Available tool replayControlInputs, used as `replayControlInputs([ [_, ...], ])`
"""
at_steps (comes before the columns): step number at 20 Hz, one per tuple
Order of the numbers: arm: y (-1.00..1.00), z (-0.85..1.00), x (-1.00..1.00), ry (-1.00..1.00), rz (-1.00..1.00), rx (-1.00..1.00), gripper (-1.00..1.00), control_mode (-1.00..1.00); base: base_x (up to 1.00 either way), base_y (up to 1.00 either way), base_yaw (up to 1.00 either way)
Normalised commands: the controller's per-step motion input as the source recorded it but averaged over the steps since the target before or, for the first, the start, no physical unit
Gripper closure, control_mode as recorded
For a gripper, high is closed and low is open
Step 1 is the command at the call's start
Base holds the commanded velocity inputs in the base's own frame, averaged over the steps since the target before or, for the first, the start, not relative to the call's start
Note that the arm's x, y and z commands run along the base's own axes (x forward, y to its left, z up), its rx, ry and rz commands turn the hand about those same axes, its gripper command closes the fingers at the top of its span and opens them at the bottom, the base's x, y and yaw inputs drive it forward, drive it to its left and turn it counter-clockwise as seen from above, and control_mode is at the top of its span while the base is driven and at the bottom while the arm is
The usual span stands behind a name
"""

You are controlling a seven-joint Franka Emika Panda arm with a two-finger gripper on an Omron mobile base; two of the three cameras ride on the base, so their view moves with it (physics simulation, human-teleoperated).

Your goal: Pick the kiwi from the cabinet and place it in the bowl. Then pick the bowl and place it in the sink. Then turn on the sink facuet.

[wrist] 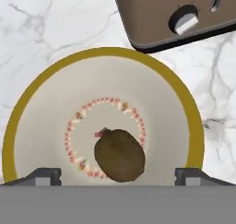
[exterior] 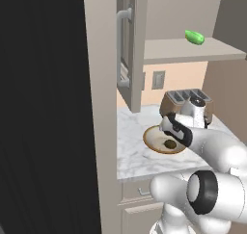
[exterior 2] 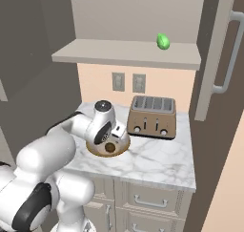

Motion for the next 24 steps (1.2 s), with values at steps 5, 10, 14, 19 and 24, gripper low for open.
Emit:
replayControlInputs([
  [5,-0.71,0.01,-0.57,0.17,-0.31,0.21,-1.00,-1.00,0.00,0.00,0.00],
  [10,-0.41,-0.33,0.13,0.05,-0.05,0.18,-1.00,-1.00,0.00,0.00,0.00],
  [14,-0.02,-0.28,0.38,0.01,0.00,0.09,-1.00,-1.00,0.00,0.00,0.00],
  [19,0.00,-0.21,0.59,0.04,0.00,0.04,-1.00,-1.00,0.00,0.00,0.00],
  [24,0.00,-0.29,0.43,0.02,0.00,0.01,-1.00,-1.00,0.00,0.00,0.00],
])
